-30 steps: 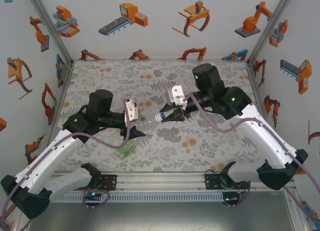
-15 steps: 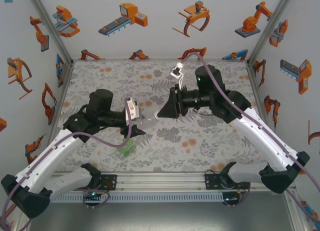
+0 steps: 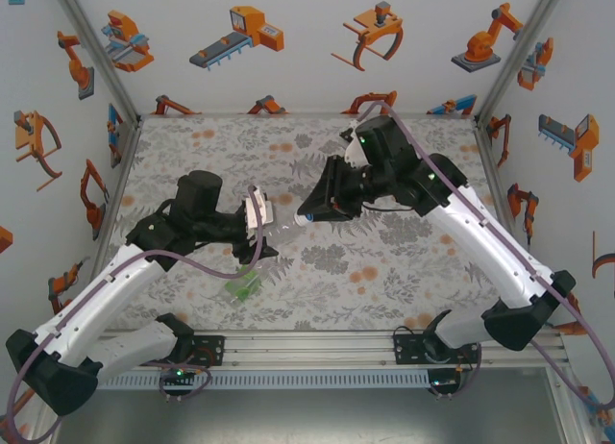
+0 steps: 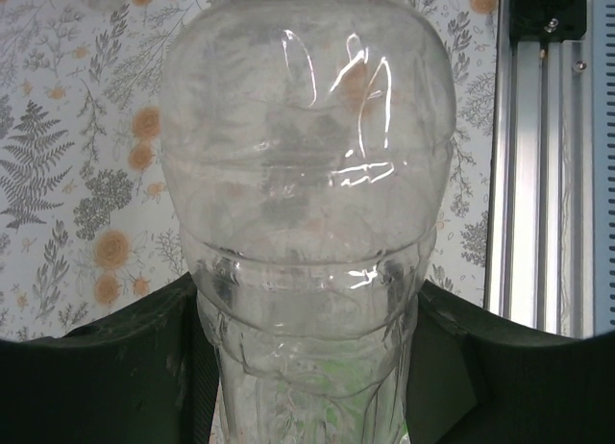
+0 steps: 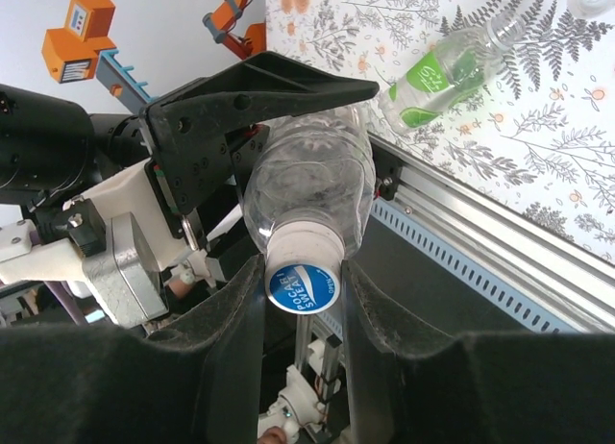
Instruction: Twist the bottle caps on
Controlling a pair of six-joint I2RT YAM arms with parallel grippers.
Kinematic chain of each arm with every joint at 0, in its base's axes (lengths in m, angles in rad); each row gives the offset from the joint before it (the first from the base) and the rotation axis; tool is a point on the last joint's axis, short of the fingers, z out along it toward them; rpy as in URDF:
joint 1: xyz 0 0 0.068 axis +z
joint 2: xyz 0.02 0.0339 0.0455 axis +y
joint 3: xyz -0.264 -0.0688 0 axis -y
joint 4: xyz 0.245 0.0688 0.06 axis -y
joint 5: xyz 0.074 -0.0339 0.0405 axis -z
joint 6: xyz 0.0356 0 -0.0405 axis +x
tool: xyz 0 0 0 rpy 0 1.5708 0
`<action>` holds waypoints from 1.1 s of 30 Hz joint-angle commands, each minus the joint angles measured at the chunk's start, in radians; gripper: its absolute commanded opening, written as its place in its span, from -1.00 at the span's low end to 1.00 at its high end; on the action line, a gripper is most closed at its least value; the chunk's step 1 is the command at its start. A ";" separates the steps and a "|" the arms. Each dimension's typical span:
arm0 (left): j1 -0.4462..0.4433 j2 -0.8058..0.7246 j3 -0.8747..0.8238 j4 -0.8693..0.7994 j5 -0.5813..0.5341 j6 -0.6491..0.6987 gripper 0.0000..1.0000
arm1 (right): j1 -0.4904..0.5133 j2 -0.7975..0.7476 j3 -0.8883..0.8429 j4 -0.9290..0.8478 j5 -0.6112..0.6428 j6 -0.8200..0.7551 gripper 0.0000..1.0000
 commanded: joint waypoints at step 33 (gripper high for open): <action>-0.007 -0.054 -0.067 0.103 -0.118 -0.203 0.51 | -0.407 0.921 1.048 -0.536 0.574 -0.690 -1.00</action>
